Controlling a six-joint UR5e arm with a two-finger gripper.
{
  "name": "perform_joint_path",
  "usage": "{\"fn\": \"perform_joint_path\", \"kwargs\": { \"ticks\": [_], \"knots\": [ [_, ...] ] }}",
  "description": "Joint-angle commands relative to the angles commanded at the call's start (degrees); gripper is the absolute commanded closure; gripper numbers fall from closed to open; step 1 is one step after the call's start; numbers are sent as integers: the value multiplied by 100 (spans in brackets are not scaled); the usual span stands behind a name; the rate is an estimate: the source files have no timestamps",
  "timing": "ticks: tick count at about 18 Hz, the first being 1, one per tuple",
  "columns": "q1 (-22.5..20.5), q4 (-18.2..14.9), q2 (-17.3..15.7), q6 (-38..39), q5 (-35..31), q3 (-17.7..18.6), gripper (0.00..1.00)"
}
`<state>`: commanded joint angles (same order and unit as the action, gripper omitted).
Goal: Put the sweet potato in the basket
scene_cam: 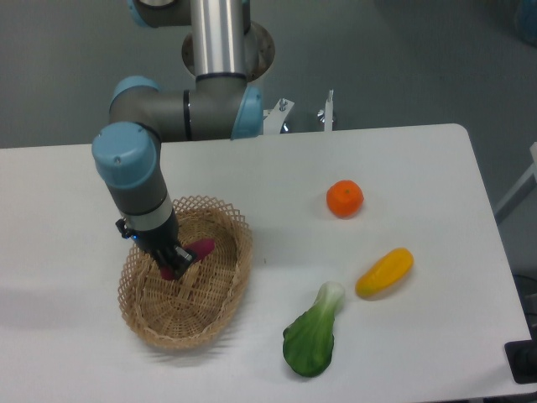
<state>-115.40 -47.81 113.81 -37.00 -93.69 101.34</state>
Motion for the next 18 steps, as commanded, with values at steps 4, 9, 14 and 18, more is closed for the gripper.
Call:
{"fn": "perform_joint_path", "kwargs": {
  "ticks": [4,9,14,18],
  "knots": [
    [9,0,36,-9,0,0,62],
    [9,0,-8,-26,-9,-61,4],
    [-35,140,-323,9,-88,-473,0],
    [-657,132,-807,0,-132,-835,0]
  ]
}}
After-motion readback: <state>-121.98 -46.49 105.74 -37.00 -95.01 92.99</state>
